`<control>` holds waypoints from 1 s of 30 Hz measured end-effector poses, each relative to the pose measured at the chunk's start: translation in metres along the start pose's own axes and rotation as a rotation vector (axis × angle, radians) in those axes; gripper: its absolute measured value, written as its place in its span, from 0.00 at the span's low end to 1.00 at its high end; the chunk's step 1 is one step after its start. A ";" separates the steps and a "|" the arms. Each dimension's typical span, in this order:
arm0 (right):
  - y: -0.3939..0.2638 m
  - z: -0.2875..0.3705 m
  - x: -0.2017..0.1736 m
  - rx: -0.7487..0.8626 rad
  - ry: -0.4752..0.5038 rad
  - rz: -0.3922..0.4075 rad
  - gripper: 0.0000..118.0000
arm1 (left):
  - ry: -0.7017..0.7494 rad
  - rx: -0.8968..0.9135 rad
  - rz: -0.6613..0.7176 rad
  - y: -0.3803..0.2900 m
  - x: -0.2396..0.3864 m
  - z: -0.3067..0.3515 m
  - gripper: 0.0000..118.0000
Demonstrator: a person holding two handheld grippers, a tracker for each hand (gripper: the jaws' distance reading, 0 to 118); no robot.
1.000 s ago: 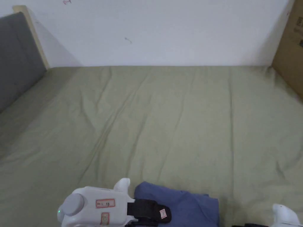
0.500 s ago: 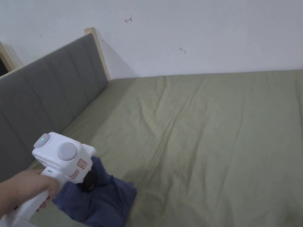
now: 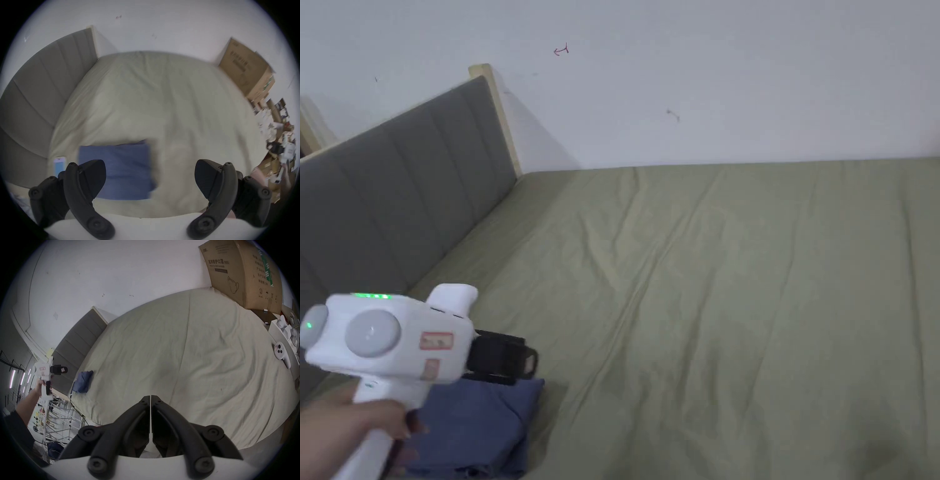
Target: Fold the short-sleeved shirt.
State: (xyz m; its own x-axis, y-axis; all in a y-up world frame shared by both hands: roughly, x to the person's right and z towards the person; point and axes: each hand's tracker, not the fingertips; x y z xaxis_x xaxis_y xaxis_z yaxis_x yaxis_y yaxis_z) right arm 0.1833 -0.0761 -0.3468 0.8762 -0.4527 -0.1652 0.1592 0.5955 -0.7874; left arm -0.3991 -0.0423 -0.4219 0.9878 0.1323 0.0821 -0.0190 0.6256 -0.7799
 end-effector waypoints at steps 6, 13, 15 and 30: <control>0.007 0.018 -0.008 0.093 0.020 0.037 0.01 | -0.116 0.285 0.038 -0.047 0.140 0.007 0.03; 0.030 0.083 -0.036 0.409 -0.039 0.214 0.01 | -0.158 0.617 -0.027 -0.059 0.262 0.061 0.03; 0.033 0.104 -0.046 0.554 -0.074 0.277 0.01 | -0.136 0.724 -0.056 -0.055 0.279 0.080 0.03; -0.007 0.118 -0.036 0.821 -0.297 0.311 0.01 | 0.156 0.994 -0.169 -0.093 0.322 0.116 0.03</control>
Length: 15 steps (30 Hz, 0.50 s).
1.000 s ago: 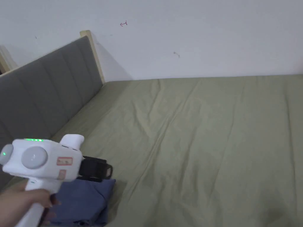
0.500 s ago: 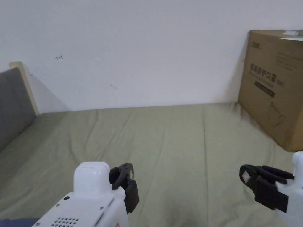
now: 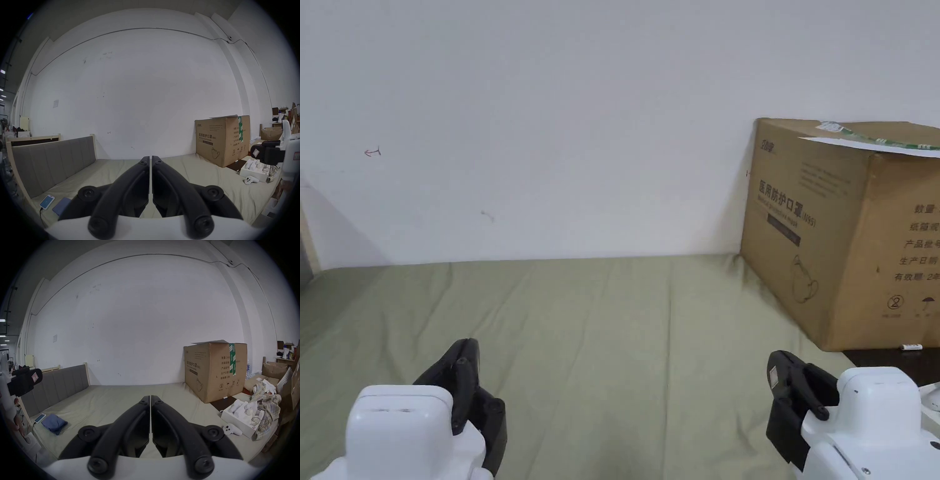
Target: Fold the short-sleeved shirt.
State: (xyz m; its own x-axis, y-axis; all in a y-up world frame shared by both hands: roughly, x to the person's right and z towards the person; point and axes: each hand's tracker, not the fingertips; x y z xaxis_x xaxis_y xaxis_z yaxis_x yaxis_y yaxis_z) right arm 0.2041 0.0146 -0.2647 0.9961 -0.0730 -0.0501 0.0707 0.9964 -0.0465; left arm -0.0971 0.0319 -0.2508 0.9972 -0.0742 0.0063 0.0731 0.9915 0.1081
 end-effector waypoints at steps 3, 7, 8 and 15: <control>0.005 0.006 -0.008 0.045 -0.101 0.079 0.53 | -0.002 0.011 -0.010 0.001 -0.002 0.003 0.56; 0.008 0.009 -0.009 0.053 -0.041 0.038 0.88 | -0.025 0.047 -0.007 0.000 0.000 0.007 1.00; 0.009 0.009 -0.010 0.050 -0.047 0.033 0.93 | -0.014 0.039 -0.013 -0.001 -0.001 0.008 1.00; 0.010 0.010 -0.020 0.041 -0.042 0.033 0.95 | -0.033 0.019 0.014 0.008 -0.005 0.009 1.00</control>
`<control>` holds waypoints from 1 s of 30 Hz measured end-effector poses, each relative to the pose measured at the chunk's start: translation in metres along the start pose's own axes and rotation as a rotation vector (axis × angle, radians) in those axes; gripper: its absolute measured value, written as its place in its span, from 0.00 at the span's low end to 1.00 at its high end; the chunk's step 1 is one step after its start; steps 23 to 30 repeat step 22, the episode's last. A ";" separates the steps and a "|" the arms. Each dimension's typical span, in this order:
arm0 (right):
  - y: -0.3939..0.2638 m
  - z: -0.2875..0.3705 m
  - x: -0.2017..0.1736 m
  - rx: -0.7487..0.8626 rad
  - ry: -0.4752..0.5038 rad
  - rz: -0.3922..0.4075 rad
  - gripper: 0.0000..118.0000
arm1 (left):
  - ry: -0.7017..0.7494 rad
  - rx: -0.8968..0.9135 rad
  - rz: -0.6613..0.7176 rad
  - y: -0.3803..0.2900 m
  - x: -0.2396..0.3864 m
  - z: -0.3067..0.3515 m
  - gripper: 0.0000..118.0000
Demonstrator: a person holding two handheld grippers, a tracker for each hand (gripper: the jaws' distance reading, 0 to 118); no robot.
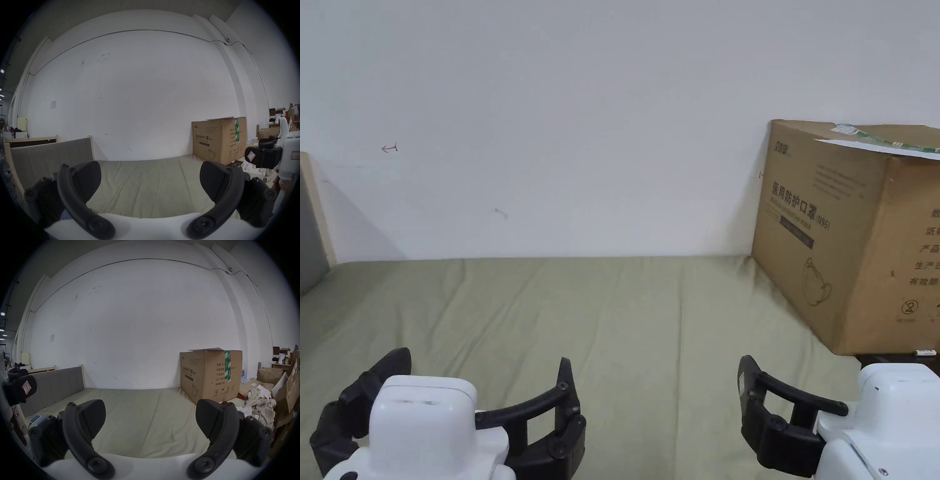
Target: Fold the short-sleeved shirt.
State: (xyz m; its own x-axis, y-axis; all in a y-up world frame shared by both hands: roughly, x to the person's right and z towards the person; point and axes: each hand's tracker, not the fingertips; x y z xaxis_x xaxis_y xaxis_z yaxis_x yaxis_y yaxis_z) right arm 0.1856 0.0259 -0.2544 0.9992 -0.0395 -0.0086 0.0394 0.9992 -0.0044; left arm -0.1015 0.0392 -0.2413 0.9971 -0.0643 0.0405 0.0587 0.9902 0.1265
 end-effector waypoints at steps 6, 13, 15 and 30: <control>0.002 0.002 -0.008 0.008 0.013 0.029 0.95 | -0.018 -0.048 0.064 -0.003 -0.004 -0.001 1.00; 0.002 -0.002 -0.011 -0.010 0.026 0.040 0.95 | 0.018 -0.076 0.073 -0.001 0.002 -0.004 1.00; 0.001 -0.003 -0.013 -0.017 0.030 0.042 0.95 | 0.045 -0.093 0.072 -0.001 0.004 -0.006 1.00; -0.003 -0.007 -0.017 -0.052 0.049 0.051 0.95 | 0.068 -0.145 0.076 -0.005 0.009 -0.010 1.00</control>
